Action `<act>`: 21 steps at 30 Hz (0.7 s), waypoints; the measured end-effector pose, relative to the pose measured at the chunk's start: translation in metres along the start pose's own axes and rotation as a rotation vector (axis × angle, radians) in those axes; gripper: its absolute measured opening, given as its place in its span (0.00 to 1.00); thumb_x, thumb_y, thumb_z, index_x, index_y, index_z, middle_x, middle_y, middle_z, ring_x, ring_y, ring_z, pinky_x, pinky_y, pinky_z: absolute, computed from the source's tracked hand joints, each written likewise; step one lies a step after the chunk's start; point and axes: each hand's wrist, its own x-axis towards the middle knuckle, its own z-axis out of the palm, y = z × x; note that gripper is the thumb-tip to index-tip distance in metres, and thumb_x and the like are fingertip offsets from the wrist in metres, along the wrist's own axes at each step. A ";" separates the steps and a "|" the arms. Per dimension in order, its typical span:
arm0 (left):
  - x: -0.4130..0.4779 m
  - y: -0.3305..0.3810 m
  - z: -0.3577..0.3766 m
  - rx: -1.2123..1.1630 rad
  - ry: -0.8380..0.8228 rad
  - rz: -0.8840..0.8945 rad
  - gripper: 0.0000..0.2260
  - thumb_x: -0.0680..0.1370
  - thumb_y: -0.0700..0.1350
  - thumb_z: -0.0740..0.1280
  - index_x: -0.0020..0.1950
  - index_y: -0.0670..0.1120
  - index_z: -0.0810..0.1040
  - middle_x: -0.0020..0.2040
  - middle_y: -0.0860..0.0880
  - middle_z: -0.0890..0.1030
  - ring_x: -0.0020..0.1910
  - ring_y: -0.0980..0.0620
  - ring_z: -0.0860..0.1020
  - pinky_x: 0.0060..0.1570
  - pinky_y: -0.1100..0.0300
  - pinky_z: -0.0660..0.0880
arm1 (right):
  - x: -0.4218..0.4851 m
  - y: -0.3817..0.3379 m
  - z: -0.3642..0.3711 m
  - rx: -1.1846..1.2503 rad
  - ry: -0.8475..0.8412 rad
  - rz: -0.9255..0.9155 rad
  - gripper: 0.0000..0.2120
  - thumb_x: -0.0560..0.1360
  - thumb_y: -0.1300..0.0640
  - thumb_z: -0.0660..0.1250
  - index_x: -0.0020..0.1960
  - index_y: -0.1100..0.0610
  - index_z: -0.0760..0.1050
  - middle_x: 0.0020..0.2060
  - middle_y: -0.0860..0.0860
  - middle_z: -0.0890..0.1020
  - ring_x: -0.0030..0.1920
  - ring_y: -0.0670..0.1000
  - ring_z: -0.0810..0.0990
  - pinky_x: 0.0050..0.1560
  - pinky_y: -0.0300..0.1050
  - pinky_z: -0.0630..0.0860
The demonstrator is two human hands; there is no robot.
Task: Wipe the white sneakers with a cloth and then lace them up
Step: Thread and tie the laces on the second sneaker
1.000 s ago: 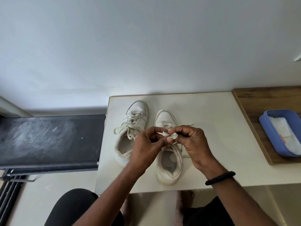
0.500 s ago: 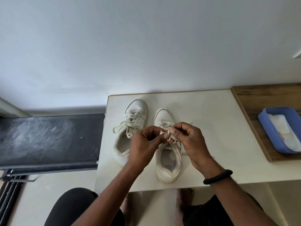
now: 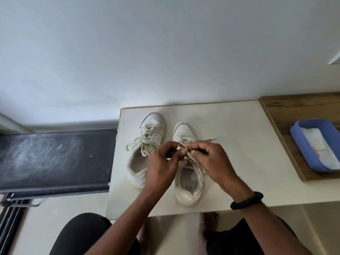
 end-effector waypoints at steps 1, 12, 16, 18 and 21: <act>0.000 0.001 0.001 0.002 0.013 0.001 0.02 0.77 0.46 0.74 0.48 0.50 0.83 0.40 0.52 0.85 0.40 0.54 0.85 0.42 0.47 0.82 | 0.000 0.000 -0.001 -0.016 -0.017 0.000 0.08 0.76 0.61 0.72 0.53 0.52 0.85 0.47 0.44 0.87 0.50 0.44 0.85 0.55 0.47 0.82; -0.003 0.007 0.009 0.147 0.089 0.127 0.03 0.77 0.45 0.74 0.46 0.49 0.81 0.38 0.56 0.84 0.38 0.58 0.83 0.35 0.64 0.77 | 0.003 0.003 0.001 -0.364 -0.010 -0.216 0.03 0.78 0.60 0.70 0.47 0.58 0.83 0.45 0.46 0.75 0.47 0.45 0.79 0.47 0.35 0.74; -0.004 0.013 0.007 0.119 0.086 0.142 0.06 0.77 0.43 0.74 0.42 0.47 0.79 0.35 0.54 0.84 0.38 0.57 0.83 0.35 0.70 0.74 | 0.004 0.003 -0.003 -0.427 -0.044 -0.209 0.11 0.82 0.56 0.65 0.45 0.60 0.79 0.46 0.47 0.76 0.47 0.48 0.79 0.47 0.44 0.76; -0.003 0.014 0.006 0.088 0.058 0.078 0.07 0.77 0.44 0.74 0.41 0.46 0.78 0.35 0.52 0.84 0.37 0.57 0.84 0.37 0.64 0.78 | 0.003 0.004 -0.005 -0.446 -0.047 -0.194 0.11 0.82 0.55 0.64 0.45 0.60 0.79 0.46 0.48 0.76 0.46 0.48 0.78 0.47 0.45 0.76; 0.000 0.016 0.003 -0.050 0.025 -0.101 0.09 0.77 0.45 0.74 0.40 0.44 0.78 0.35 0.48 0.85 0.36 0.51 0.85 0.41 0.52 0.82 | -0.001 0.002 -0.007 -0.435 0.031 -0.201 0.04 0.79 0.53 0.69 0.51 0.54 0.79 0.48 0.47 0.78 0.48 0.45 0.79 0.47 0.43 0.78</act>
